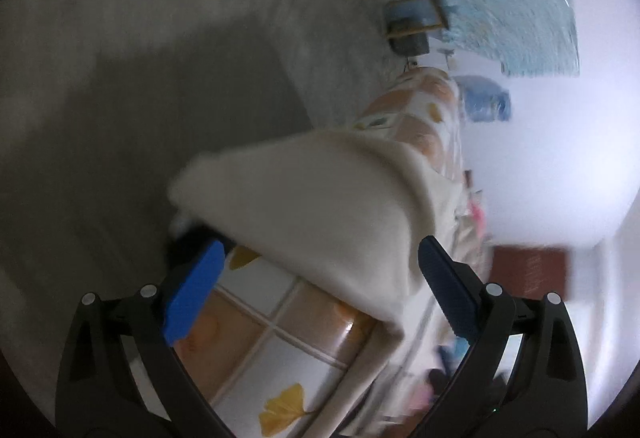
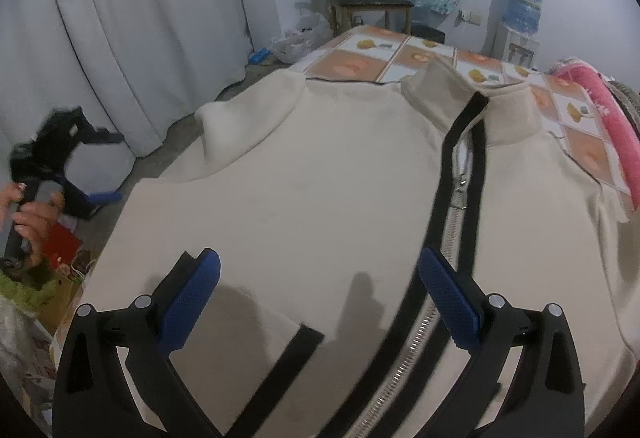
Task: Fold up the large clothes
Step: 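Grasp the jacket sleeve with the left gripper and lift it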
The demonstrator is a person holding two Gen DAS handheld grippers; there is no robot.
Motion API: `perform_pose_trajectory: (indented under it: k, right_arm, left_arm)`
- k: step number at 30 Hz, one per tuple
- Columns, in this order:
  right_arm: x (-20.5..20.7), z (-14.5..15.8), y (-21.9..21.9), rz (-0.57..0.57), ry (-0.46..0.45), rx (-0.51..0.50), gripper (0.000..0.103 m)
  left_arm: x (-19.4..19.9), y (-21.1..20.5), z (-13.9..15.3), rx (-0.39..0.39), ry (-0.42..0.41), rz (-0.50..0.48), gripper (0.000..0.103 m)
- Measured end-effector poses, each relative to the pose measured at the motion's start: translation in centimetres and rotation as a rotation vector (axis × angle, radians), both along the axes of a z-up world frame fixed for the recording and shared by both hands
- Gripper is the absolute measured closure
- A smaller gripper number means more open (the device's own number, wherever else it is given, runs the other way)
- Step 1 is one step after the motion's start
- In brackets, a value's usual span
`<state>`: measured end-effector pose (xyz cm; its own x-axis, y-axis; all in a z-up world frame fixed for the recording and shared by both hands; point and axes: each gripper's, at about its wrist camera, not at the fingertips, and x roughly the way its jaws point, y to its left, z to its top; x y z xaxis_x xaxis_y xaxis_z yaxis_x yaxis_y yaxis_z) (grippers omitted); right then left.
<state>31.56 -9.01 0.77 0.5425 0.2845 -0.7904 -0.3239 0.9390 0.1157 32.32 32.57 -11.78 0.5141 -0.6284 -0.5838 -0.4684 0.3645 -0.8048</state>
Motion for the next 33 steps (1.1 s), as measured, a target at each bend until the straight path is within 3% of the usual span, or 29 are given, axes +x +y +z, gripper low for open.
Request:
perform_pose_trajectory:
  k: [2,8,14,18,22,27,28,32,33]
  right_arm:
    - [0.2,-0.5,0.4,-0.002,0.009,-0.011,0.006]
    - [0.6,-0.7,1.2,-0.020,0.030,-0.048,0.006]
    - [1.3,-1.2,2.0,-0.042,0.060,-0.073,0.006]
    - [1.7,-1.9,1.9,-0.056,0.087,-0.090,0.006]
    - [2.2,-2.6,1.5,-0.082,0.106,-0.103,0.006]
    - [2.7,-2.8,0.4,-0.117,0.110,-0.103,0.006]
    - [2.8,-2.8,0.2,-0.123,0.110,-0.101,0.006]
    - [3.0,-2.8,-0.7,-0.144,0.111,-0.079,0.006]
    - [3.0,-2.7,-0.9,-0.147,0.110,-0.075,0.006]
  left_arm:
    - [-0.5,0.5,-3.4,-0.133,0.029,0.015,0.009]
    - [-1.5,0.6,-9.4,-0.286,0.048,0.016,0.010]
    - [-0.1,-2.5,-16.3,-0.465,0.116,-0.035,0.010]
    - [1.3,-3.5,-19.4,-0.526,0.134,-0.053,0.010]
    - [3.3,-3.6,-20.4,-0.521,0.142,-0.057,0.012]
    - [5.3,-2.7,-19.1,-0.487,0.124,-0.093,0.041]
    - [5.6,-2.7,-18.8,-0.469,0.120,-0.104,0.051]
    - [6.1,-1.7,-17.5,-0.340,0.131,-0.112,0.088]
    - [6.3,-1.1,-16.9,-0.292,0.133,-0.110,0.092]
